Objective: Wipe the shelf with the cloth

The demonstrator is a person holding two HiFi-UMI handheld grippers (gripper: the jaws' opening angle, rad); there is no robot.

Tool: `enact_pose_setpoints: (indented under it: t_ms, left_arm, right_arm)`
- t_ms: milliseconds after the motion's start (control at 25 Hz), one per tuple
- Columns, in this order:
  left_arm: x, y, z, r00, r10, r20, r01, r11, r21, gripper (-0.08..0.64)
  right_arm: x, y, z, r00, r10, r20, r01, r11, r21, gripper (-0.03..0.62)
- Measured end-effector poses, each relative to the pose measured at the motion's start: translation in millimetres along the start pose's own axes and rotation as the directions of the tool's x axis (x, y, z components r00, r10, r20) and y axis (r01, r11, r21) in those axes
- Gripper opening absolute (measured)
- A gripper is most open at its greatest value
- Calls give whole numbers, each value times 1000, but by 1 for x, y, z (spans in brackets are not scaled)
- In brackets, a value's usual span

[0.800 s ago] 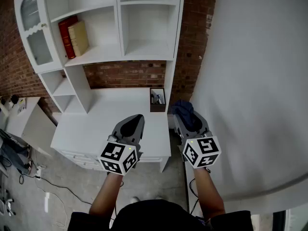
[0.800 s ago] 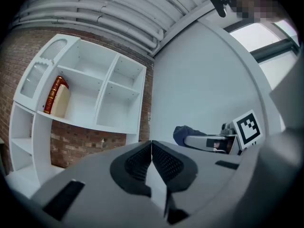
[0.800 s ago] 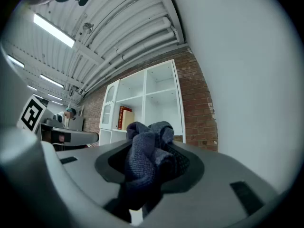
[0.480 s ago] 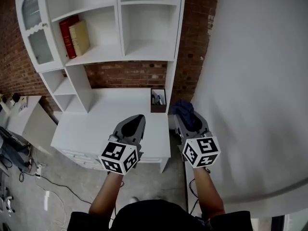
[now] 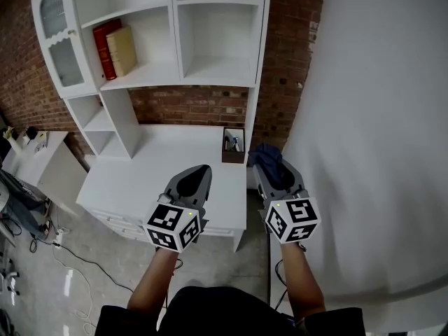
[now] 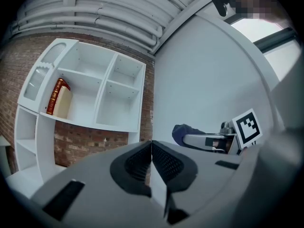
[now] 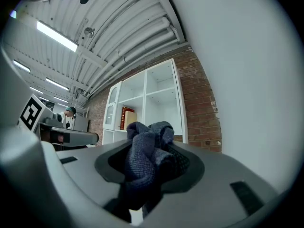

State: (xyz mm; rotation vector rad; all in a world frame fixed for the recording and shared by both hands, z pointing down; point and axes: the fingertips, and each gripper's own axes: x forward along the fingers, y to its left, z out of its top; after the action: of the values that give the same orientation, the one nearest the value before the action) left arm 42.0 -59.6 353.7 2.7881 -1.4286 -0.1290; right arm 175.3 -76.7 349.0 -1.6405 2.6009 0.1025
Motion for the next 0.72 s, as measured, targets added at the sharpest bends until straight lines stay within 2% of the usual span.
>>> enact_pose_setpoints:
  t_ms: [400,720]
  left_arm:
    - [14,3,9,999,30,29,-31,999,18,17]
    - [40,28,4,1000,20,22,-20,1000,16,17]
  right_arm:
    - [14,-11,2,999,36,16,-36,999,3,178]
    - [49,-19,-3,999,34,4,-34,999,-12,178]
